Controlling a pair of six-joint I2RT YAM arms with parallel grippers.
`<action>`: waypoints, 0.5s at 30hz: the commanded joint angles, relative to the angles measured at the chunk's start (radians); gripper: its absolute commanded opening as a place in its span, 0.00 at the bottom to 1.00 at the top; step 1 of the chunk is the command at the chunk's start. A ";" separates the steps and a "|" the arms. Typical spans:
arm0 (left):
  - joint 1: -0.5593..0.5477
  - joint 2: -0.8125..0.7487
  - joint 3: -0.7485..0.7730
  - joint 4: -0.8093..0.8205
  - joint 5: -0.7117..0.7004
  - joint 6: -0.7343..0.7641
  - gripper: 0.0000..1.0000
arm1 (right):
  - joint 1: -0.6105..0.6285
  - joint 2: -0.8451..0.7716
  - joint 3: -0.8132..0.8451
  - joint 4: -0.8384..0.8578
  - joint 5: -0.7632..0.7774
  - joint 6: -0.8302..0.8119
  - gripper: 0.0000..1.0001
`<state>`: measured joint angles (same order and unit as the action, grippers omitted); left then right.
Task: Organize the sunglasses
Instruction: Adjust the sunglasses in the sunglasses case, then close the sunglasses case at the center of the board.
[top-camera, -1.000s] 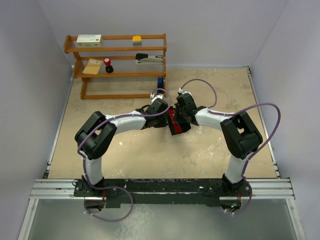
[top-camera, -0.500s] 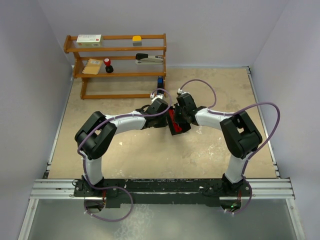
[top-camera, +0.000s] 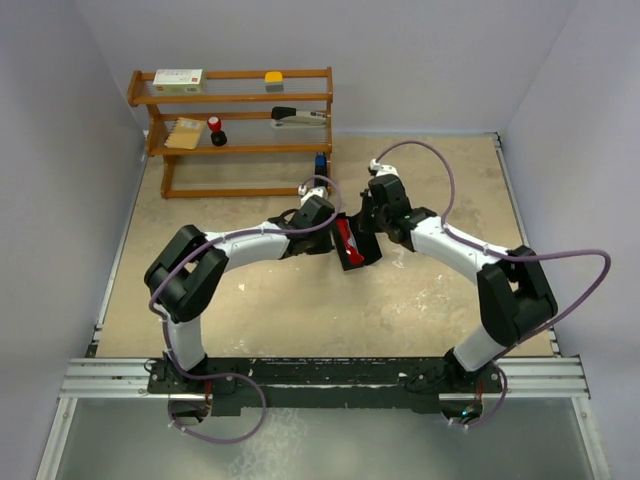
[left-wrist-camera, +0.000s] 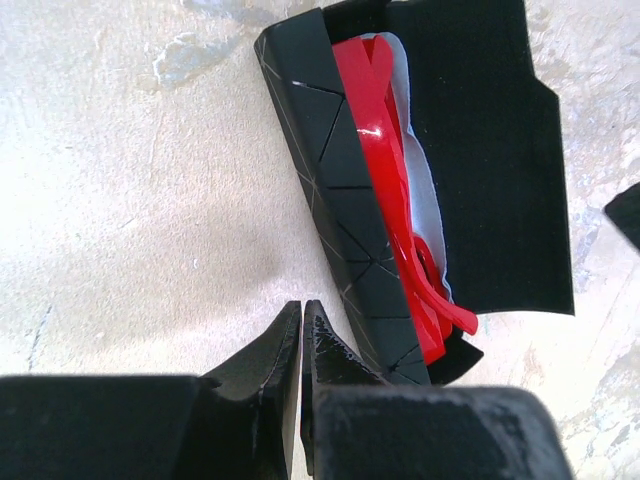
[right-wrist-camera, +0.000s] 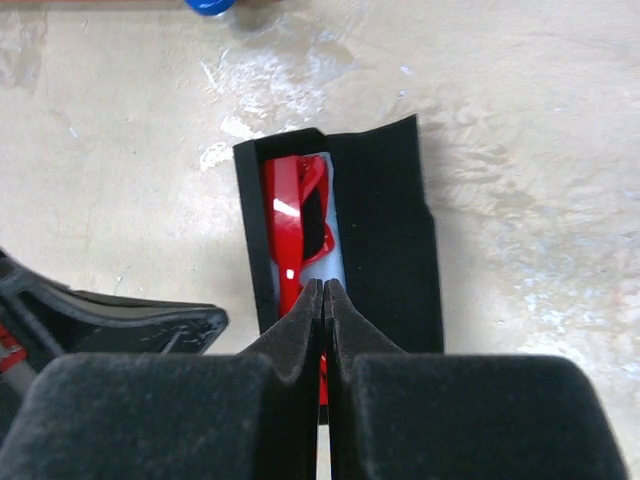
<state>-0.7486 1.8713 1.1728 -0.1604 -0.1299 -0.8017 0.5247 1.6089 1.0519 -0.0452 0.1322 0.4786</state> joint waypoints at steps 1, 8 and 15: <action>-0.004 -0.090 -0.002 -0.011 -0.037 0.011 0.00 | -0.044 -0.056 -0.034 -0.019 0.058 -0.015 0.00; -0.004 -0.071 0.012 -0.025 -0.033 0.017 0.00 | -0.127 -0.044 -0.076 0.003 0.062 -0.036 0.00; -0.004 -0.034 0.024 -0.006 -0.020 0.011 0.00 | -0.152 0.049 -0.053 0.040 0.010 -0.052 0.00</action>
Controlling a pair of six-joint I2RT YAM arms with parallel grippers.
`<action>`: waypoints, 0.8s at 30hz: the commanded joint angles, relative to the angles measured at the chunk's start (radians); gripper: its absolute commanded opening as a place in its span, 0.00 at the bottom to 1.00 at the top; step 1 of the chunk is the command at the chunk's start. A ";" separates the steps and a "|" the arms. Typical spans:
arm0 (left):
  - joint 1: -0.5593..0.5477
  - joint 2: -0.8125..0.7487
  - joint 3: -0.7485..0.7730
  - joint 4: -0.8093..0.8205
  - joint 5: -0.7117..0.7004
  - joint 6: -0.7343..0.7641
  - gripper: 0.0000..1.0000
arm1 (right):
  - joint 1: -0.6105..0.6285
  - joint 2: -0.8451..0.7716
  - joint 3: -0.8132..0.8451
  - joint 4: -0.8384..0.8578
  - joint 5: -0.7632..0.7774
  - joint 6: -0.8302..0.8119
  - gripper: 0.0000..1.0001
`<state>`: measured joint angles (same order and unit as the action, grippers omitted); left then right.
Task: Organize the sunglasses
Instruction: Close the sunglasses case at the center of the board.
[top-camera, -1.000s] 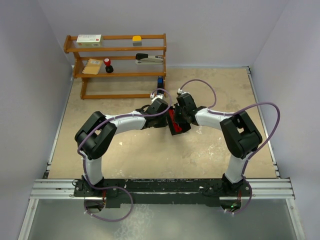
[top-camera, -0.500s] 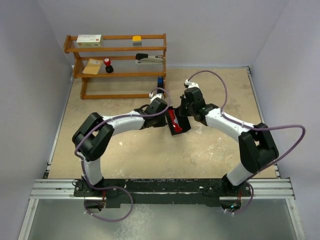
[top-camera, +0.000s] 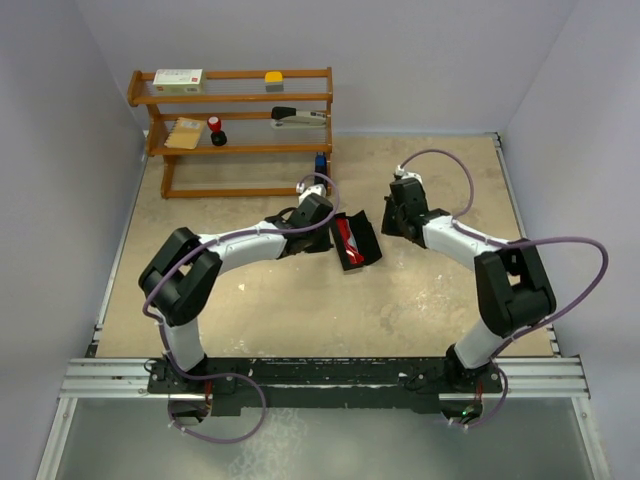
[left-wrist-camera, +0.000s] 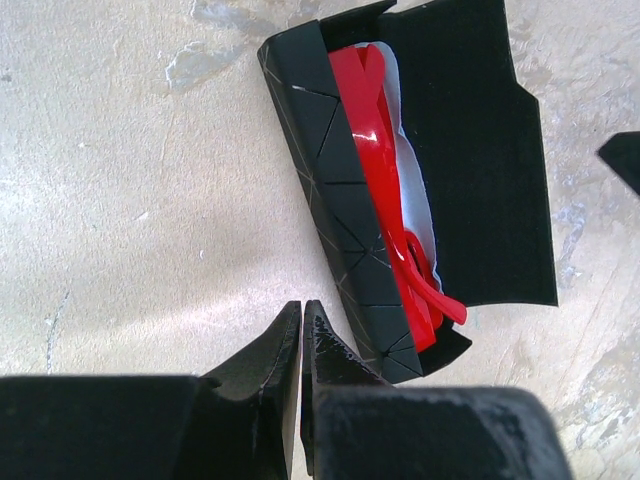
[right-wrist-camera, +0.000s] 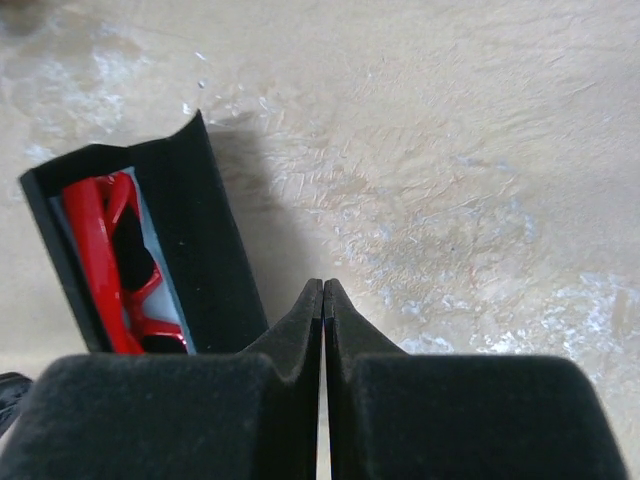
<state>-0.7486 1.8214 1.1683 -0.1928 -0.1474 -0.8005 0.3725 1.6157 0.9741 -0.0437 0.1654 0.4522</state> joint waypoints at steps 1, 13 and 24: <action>-0.003 0.022 0.030 0.028 -0.002 0.010 0.00 | 0.000 0.059 0.026 0.045 -0.037 -0.024 0.00; -0.003 0.069 0.015 0.063 0.001 0.007 0.00 | 0.002 0.125 0.037 0.091 -0.120 -0.012 0.00; -0.003 0.086 0.027 0.074 0.011 0.003 0.00 | 0.017 0.095 0.029 0.119 -0.280 0.030 0.00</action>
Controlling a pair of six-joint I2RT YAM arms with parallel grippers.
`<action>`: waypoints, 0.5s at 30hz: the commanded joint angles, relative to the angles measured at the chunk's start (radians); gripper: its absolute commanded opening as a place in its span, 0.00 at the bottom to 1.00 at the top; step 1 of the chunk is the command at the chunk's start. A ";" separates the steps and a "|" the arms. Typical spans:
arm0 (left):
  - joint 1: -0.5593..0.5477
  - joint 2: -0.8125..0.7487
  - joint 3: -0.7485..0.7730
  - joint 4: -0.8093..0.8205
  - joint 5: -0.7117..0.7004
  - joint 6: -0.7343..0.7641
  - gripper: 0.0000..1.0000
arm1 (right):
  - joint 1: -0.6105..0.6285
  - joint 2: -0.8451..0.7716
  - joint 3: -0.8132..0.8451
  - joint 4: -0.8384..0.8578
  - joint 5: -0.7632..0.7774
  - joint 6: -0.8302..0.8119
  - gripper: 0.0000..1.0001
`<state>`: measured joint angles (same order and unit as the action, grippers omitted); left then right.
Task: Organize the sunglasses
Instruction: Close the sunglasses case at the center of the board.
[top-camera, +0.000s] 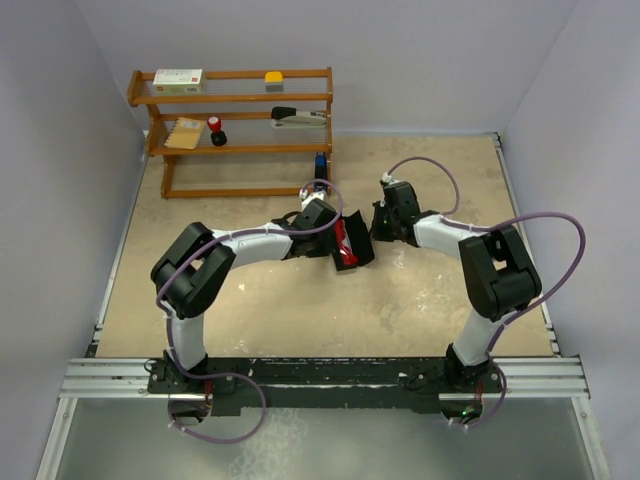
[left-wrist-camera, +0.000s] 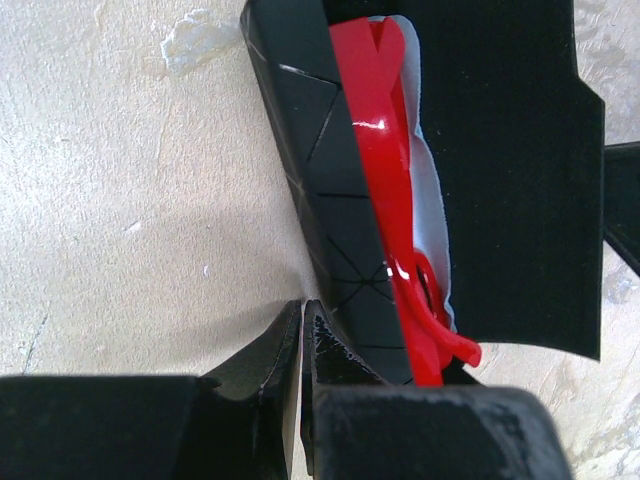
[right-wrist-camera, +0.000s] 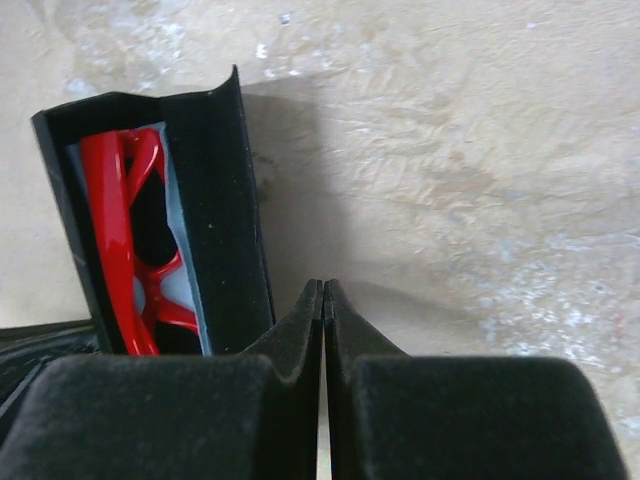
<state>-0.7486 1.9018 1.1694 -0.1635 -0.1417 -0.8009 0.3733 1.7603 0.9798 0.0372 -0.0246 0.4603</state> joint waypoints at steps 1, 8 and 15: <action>-0.003 0.004 0.027 0.044 0.005 0.004 0.00 | 0.021 -0.053 0.025 0.042 -0.103 0.025 0.00; -0.003 0.005 0.030 0.044 0.005 0.002 0.00 | 0.073 -0.088 0.049 0.036 -0.129 0.038 0.00; -0.003 0.003 0.028 0.045 0.004 -0.001 0.00 | 0.137 -0.065 0.070 0.037 -0.131 0.044 0.00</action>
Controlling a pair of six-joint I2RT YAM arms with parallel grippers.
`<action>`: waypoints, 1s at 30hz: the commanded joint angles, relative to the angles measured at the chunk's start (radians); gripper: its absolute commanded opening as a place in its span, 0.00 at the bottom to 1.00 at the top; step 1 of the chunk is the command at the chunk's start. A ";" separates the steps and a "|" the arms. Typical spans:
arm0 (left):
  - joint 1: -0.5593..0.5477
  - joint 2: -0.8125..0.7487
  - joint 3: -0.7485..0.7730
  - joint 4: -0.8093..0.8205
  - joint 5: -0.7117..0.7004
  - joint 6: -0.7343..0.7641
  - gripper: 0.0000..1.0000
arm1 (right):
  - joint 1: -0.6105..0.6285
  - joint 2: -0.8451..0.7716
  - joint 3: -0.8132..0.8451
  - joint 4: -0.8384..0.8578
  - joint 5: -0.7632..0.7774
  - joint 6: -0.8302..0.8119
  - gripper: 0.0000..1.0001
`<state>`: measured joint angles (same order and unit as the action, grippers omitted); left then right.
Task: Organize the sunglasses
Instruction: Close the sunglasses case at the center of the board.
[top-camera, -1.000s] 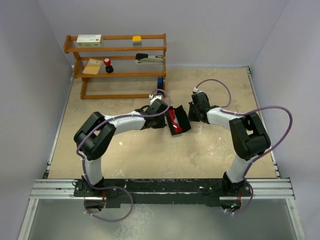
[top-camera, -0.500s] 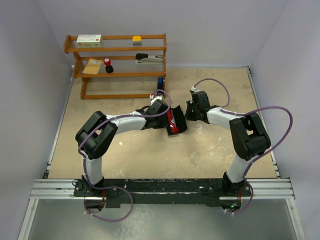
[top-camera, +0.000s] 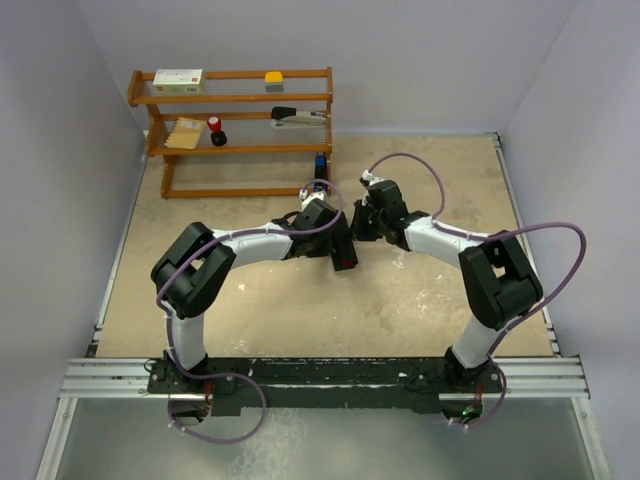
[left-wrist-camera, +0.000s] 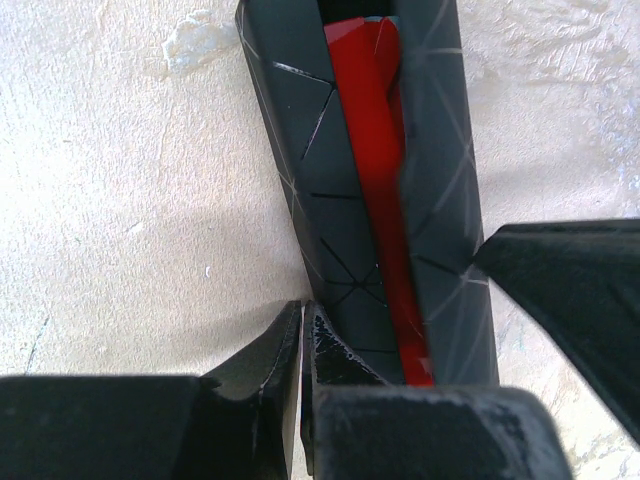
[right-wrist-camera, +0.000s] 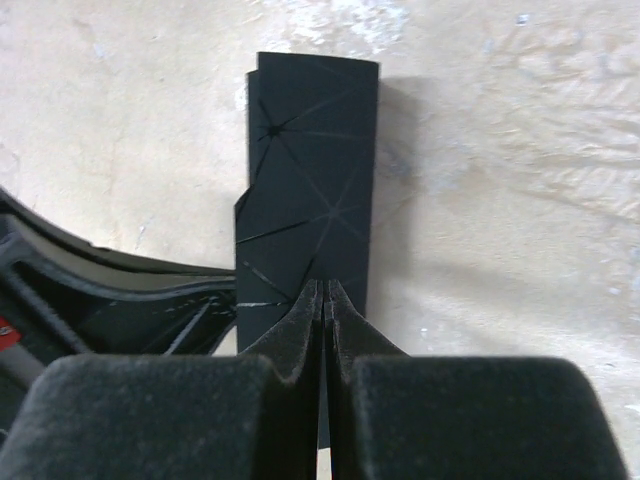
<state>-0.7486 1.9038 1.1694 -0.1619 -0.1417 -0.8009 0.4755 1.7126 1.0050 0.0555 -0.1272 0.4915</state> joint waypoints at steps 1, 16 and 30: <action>-0.003 0.000 0.028 0.043 0.004 0.000 0.00 | 0.043 -0.010 0.046 0.018 -0.025 0.014 0.00; -0.004 -0.022 0.024 0.025 -0.007 0.010 0.00 | 0.093 0.044 0.035 0.042 -0.008 0.046 0.00; -0.003 -0.080 0.034 -0.026 -0.051 0.037 0.00 | 0.095 0.091 -0.005 0.041 0.026 0.035 0.00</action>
<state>-0.7486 1.9022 1.1694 -0.1696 -0.1486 -0.7959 0.5682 1.7779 1.0122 0.1425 -0.1337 0.5442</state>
